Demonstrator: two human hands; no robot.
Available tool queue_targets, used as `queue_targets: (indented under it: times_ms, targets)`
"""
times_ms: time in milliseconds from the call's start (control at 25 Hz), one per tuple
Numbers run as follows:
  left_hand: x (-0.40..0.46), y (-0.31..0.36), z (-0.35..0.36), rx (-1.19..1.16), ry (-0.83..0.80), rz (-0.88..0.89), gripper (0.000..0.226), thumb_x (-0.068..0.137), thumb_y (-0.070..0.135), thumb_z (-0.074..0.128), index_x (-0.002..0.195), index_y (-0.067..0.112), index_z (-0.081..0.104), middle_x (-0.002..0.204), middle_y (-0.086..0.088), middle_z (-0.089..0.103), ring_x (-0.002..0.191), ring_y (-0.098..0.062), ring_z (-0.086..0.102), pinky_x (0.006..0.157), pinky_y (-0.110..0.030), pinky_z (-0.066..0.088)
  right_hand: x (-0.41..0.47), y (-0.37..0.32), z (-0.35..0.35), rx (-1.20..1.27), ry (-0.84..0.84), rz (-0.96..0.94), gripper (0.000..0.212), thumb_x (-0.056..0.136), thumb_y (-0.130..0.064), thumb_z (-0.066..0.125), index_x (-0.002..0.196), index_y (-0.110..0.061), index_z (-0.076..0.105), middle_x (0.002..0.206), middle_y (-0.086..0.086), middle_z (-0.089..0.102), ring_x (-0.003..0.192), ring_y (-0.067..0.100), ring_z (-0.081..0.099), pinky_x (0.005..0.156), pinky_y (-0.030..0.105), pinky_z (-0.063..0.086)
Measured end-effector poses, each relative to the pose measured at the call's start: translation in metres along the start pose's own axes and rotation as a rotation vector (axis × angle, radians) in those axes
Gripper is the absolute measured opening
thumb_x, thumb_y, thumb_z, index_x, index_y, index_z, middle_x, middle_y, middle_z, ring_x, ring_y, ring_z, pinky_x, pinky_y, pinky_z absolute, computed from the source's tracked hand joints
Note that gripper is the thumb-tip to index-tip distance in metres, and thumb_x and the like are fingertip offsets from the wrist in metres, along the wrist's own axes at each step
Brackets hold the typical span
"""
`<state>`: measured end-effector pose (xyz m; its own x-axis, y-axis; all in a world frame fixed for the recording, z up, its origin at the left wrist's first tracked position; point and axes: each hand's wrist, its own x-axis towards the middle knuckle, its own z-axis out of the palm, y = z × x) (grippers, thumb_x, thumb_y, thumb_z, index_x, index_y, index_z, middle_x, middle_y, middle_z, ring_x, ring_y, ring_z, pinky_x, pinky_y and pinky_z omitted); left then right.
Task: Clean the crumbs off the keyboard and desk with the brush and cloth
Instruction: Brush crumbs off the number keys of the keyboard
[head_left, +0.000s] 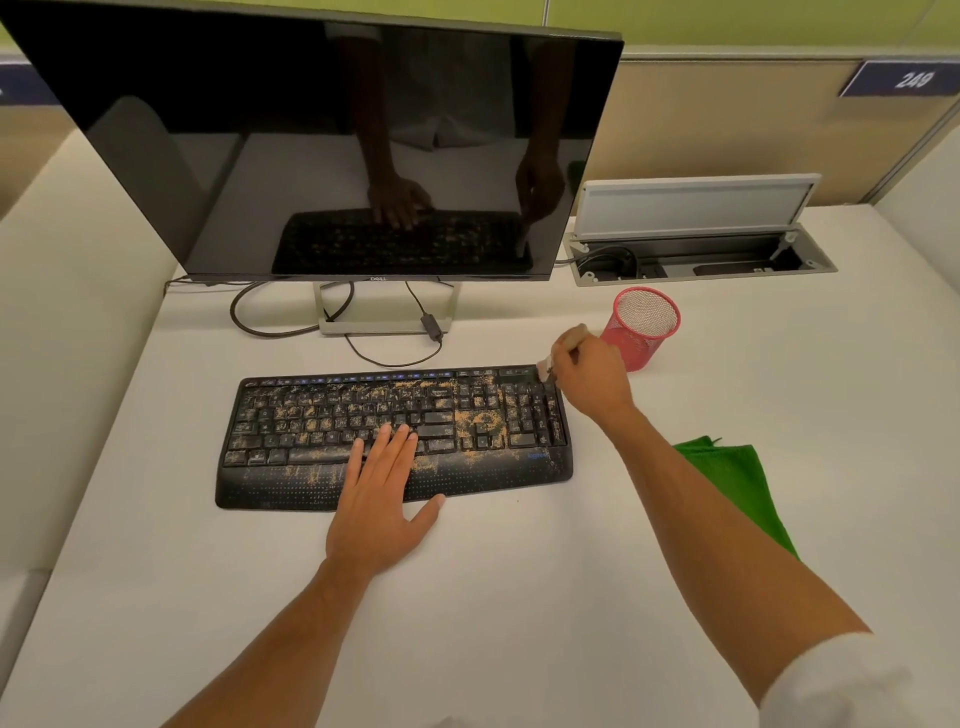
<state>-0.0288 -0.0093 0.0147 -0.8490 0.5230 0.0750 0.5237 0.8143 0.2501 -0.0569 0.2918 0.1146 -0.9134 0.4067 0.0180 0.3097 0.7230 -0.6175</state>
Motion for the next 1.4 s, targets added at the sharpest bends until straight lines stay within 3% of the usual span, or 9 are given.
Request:
queue_targets:
  times_ms: [200, 320, 480, 640, 760, 920, 1040, 1240, 1400]
  targets:
    - [0.000, 0.000, 0.000, -0.005, -0.004, -0.007, 0.082, 0.093, 0.066, 0.034, 0.156, 0.014, 0.024, 0.163, 0.002, 0.016, 0.152, -0.014, 0.000, 0.123, -0.044, -0.001, -0.009, 0.005, 0.002, -0.052, -0.076, 0.039, 0.058, 0.107, -0.029, 0.029, 0.068, -0.004, 0.064, 0.061, 0.010, 0.066, 0.058, 0.026, 0.065, 0.061, 0.037, 0.056]
    - [0.000, 0.000, 0.000, 0.000, -0.005, -0.006, 0.082, 0.093, 0.066, 0.033, 0.156, 0.014, 0.024, 0.163, 0.001, 0.016, 0.152, -0.014, 0.000, 0.123, -0.044, -0.001, -0.014, 0.005, -0.006, -0.112, -0.224, 0.087, 0.046, 0.098, -0.025, 0.038, 0.070, -0.001, 0.065, 0.065, 0.015, 0.067, 0.063, 0.032, 0.067, 0.068, 0.045, 0.059]
    - [0.001, 0.000, 0.000, 0.004, -0.008, -0.004, 0.082, 0.093, 0.067, 0.032, 0.156, 0.014, 0.024, 0.163, 0.001, 0.016, 0.152, -0.014, -0.001, 0.123, -0.044, -0.001, -0.020, 0.009, -0.017, -0.107, -0.452, 0.162, 0.032, 0.086, -0.011, 0.049, 0.069, 0.007, 0.070, 0.060, 0.016, 0.070, 0.056, 0.030, 0.069, 0.054, 0.034, 0.057]
    - [0.000, -0.001, 0.001, 0.004, -0.014, -0.004, 0.082, 0.093, 0.067, 0.033, 0.156, 0.014, 0.023, 0.164, 0.001, 0.015, 0.152, -0.014, -0.001, 0.123, -0.044, -0.001, -0.013, 0.010, -0.019, 0.045, -0.235, 0.179, 0.053, 0.104, -0.023, 0.036, 0.070, 0.001, 0.068, 0.063, 0.013, 0.071, 0.055, 0.025, 0.070, 0.046, 0.025, 0.050]
    - [0.000, -0.001, 0.001, 0.003, -0.012, -0.003, 0.082, 0.093, 0.067, 0.033, 0.156, 0.014, 0.023, 0.164, 0.001, 0.015, 0.152, -0.014, -0.001, 0.123, -0.044, -0.002, -0.007, 0.010, -0.019, 0.090, -0.080, 0.091, 0.039, 0.105, -0.025, 0.043, 0.082, -0.003, 0.067, 0.072, 0.007, 0.071, 0.063, 0.017, 0.071, 0.051, 0.024, 0.051]
    - [0.000, -0.001, 0.001, -0.002, -0.014, -0.005, 0.082, 0.093, 0.066, 0.034, 0.156, 0.014, 0.023, 0.164, 0.001, 0.015, 0.152, -0.014, -0.001, 0.123, -0.045, -0.001, -0.014, 0.009, -0.011, 0.196, -0.210, -0.039, 0.017, 0.100, -0.012, 0.057, 0.086, -0.008, 0.065, 0.085, -0.001, 0.068, 0.061, -0.005, 0.064, 0.055, 0.014, 0.048]
    - [0.000, -0.001, 0.001, 0.004, -0.014, -0.004, 0.081, 0.094, 0.066, 0.034, 0.156, 0.014, 0.024, 0.163, 0.001, 0.016, 0.153, -0.015, 0.001, 0.123, -0.045, 0.000, -0.016, 0.021, -0.008, 0.075, -0.217, -0.129, 0.016, 0.098, -0.011, 0.061, 0.084, -0.013, 0.068, 0.091, -0.003, 0.070, 0.070, 0.005, 0.062, 0.068, 0.030, 0.052]
    - [0.000, 0.000, 0.000, 0.015, -0.018, -0.007, 0.081, 0.094, 0.066, 0.033, 0.156, 0.014, 0.024, 0.163, 0.001, 0.016, 0.153, -0.015, 0.001, 0.123, -0.044, -0.002, -0.031, 0.034, -0.026, 0.007, -0.347, -0.122, 0.008, 0.096, -0.015, 0.065, 0.091, -0.019, 0.070, 0.082, -0.011, 0.067, 0.072, 0.005, 0.061, 0.068, 0.030, 0.049]
    - [0.000, 0.000, -0.001, 0.011, -0.015, -0.005, 0.081, 0.094, 0.066, 0.033, 0.156, 0.014, 0.024, 0.163, 0.001, 0.016, 0.153, -0.015, 0.001, 0.123, -0.043, -0.003, -0.031, 0.039, -0.041, -0.204, -0.450, -0.110, 0.014, 0.096, -0.019, 0.060, 0.083, -0.021, 0.065, 0.085, -0.004, 0.068, 0.082, 0.022, 0.064, 0.076, 0.040, 0.053]
